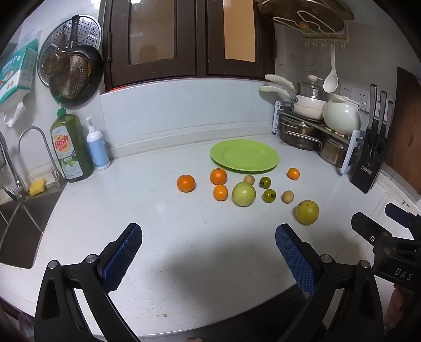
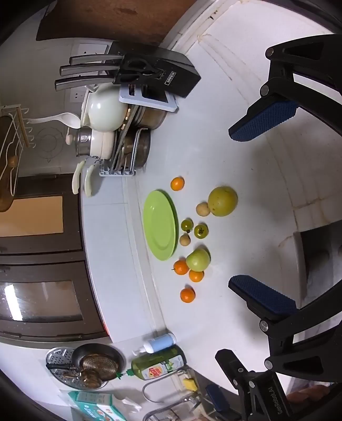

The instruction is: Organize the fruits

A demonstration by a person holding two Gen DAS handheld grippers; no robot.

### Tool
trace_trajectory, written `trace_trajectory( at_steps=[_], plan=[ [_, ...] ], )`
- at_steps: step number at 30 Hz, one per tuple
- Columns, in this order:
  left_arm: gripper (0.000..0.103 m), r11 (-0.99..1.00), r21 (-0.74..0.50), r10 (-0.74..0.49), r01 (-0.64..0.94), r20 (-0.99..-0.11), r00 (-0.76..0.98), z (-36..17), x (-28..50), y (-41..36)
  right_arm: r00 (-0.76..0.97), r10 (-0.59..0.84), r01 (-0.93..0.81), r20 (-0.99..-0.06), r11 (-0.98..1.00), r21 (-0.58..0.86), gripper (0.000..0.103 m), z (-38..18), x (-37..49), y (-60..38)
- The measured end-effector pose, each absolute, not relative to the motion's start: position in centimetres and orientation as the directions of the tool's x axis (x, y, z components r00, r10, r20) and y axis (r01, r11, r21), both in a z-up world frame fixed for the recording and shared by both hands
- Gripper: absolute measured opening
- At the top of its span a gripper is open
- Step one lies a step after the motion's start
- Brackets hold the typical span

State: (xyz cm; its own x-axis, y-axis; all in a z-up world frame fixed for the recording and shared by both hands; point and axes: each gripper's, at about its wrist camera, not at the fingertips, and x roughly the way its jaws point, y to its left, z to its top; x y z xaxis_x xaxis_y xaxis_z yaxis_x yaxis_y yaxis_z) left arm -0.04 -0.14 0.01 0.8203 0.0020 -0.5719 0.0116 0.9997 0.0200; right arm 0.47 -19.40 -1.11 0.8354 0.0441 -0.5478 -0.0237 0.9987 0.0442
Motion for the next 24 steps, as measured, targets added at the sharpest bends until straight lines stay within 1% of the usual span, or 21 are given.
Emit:
trace_trajectory(
  at_steps=[6,13,16,24],
  plan=[
    [0.103,1.000,0.008,-0.019,0.029,-0.583,0.812,0.6,-0.3,-0.4,0.840,0.050,-0.025,-0.540,0.998,0.054,0.102,-1.1,0.3,-19.5],
    [0.103,1.000,0.013,-0.015,0.027,-0.566,0.824,0.9,-0.6,-0.5,0.844,0.046,-0.024,-0.535,0.999,0.048,0.102,-1.0,0.5,-19.2],
    [0.103,1.000,0.017,-0.012,0.025,-0.562,0.827,1.0,-0.8,-0.5,0.851,0.056,-0.023,-0.523,0.997,0.070,0.102,-0.7,0.1,-19.9],
    [0.103,1.000,0.012,-0.014,0.025,-0.555,0.832,1.4,-1.2,-0.4,0.864,0.054,-0.023,-0.500,0.997,0.068,0.102,0.0,-0.2,-20.2]
  ],
)
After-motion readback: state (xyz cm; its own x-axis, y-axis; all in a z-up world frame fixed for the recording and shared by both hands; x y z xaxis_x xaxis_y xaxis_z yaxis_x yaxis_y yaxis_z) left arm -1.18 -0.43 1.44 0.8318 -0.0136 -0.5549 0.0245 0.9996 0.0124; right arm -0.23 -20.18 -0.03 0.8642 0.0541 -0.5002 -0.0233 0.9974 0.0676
